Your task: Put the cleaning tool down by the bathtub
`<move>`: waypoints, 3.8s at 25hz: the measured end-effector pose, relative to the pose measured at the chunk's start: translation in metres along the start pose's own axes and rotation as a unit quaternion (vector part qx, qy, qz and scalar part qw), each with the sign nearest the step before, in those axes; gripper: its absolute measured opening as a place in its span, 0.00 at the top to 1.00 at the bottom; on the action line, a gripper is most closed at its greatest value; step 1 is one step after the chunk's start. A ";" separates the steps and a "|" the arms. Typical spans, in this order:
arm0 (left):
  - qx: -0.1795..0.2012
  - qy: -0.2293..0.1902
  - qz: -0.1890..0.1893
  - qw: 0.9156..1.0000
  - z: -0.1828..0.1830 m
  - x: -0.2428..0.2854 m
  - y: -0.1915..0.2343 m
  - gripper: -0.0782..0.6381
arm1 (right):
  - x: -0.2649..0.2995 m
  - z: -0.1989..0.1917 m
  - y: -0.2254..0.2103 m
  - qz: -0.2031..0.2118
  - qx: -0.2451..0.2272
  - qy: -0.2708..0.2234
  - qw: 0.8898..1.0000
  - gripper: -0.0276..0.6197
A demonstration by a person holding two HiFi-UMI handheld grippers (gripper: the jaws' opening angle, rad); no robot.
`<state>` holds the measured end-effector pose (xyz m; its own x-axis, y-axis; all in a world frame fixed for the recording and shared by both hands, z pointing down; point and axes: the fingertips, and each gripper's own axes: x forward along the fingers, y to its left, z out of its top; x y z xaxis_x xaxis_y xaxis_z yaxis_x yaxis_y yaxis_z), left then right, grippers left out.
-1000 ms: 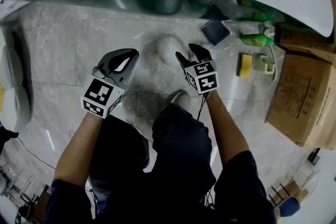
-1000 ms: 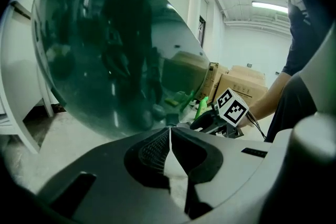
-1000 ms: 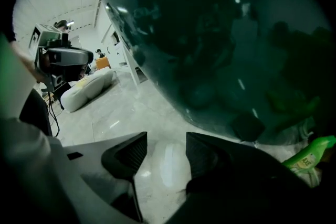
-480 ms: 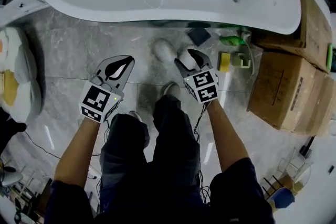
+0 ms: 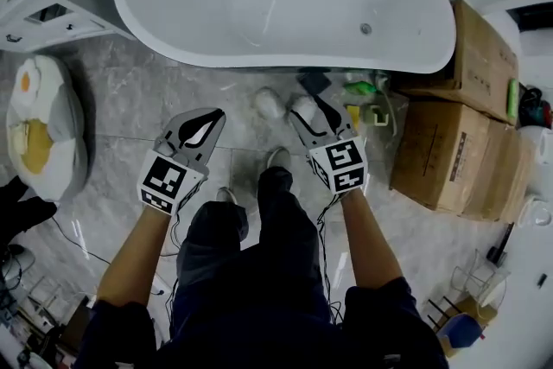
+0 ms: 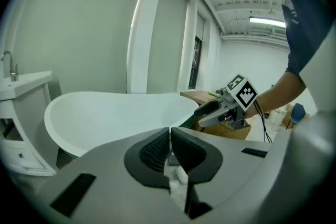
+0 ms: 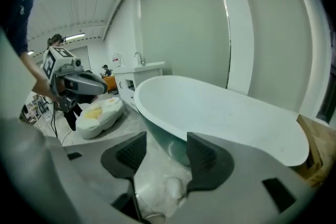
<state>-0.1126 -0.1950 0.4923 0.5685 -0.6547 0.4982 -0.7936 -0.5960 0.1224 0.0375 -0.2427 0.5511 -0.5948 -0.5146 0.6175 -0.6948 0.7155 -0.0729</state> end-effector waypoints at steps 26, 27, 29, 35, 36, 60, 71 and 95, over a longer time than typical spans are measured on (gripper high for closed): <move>0.049 -0.104 0.024 0.993 0.192 -0.157 -0.081 0.84 | -0.217 0.210 0.075 -0.004 0.004 -0.176 0.984 0.58; 0.050 -0.108 0.025 0.993 0.195 -0.160 -0.083 0.84 | -0.222 0.213 0.079 -0.003 0.004 -0.180 0.984 0.58; 0.051 -0.115 0.024 0.992 0.201 -0.166 -0.087 0.84 | -0.231 0.219 0.088 0.000 0.004 -0.188 0.982 0.59; 0.055 -0.139 0.014 0.989 0.222 -0.178 -0.097 0.84 | -0.252 0.228 0.104 -0.004 0.001 -0.202 0.979 0.60; 0.057 -0.141 0.013 0.988 0.223 -0.179 -0.097 0.84 | -0.254 0.229 0.106 -0.004 0.001 -0.204 0.979 0.60; 0.068 -0.156 0.003 0.986 0.234 -0.190 -0.103 0.84 | -0.275 0.251 0.131 -0.002 -0.021 -0.230 0.973 0.84; 0.072 -0.161 -0.007 0.984 0.241 -0.187 -0.114 0.84 | -0.287 0.255 0.134 -0.002 -0.028 -0.240 0.970 0.93; 0.064 -0.155 -0.013 0.986 0.239 -0.176 -0.125 0.84 | -0.291 0.242 0.124 0.004 -0.011 -0.240 0.971 0.95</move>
<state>-0.0614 -0.1162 0.1844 0.6429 -0.7370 0.2085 -0.7553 -0.6553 0.0124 0.0266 -0.1187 0.1726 -0.7236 -0.6663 0.1803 -0.6839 0.7274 -0.0565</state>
